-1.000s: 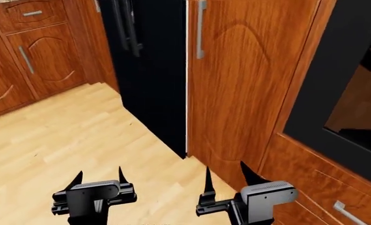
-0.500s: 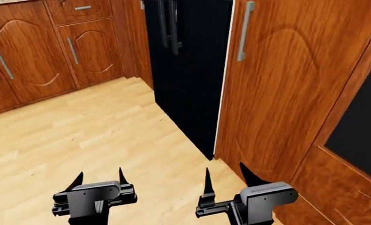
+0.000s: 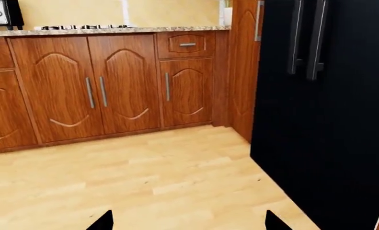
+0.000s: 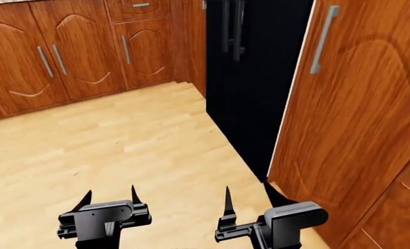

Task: Pick the tofu from the counter and place it in the cabinet.

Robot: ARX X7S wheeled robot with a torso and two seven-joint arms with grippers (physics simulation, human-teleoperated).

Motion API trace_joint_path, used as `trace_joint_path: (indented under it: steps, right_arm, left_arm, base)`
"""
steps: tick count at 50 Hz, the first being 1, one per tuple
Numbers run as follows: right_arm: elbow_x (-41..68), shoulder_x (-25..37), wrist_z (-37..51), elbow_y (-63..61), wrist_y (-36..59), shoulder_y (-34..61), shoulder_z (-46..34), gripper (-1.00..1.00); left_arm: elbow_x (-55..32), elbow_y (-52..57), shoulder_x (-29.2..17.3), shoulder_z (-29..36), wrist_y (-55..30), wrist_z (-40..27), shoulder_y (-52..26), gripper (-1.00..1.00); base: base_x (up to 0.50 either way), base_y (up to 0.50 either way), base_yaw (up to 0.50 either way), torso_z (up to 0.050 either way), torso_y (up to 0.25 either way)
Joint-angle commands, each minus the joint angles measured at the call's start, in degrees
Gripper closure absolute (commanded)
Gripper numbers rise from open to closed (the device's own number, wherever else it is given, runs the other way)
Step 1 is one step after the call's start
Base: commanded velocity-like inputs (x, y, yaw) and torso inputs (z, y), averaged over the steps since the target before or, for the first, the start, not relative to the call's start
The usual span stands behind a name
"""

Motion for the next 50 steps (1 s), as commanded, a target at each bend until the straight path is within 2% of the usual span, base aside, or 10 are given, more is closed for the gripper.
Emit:
trace_joint_path:
  steps: [1,50]
  right_arm:
    - [0.5,0.3,0.2,0.0,-0.3,-0.2,-0.3,-1.0]
    - [1.6,1.7,1.7,0.2,-0.9,0.0,-2.0,-1.0]
  left_arm:
    - [-0.1,-0.7,-0.1,0.5,0.5,-0.3,0.0,-1.0]
    - [-0.5,-0.8,-1.3,2.1,0.7,-1.7,0.0,-1.0]
  base:
    - [0.0,0.0,0.5,0.0,0.0]
    - [0.0,0.0,0.5,0.0,0.0]
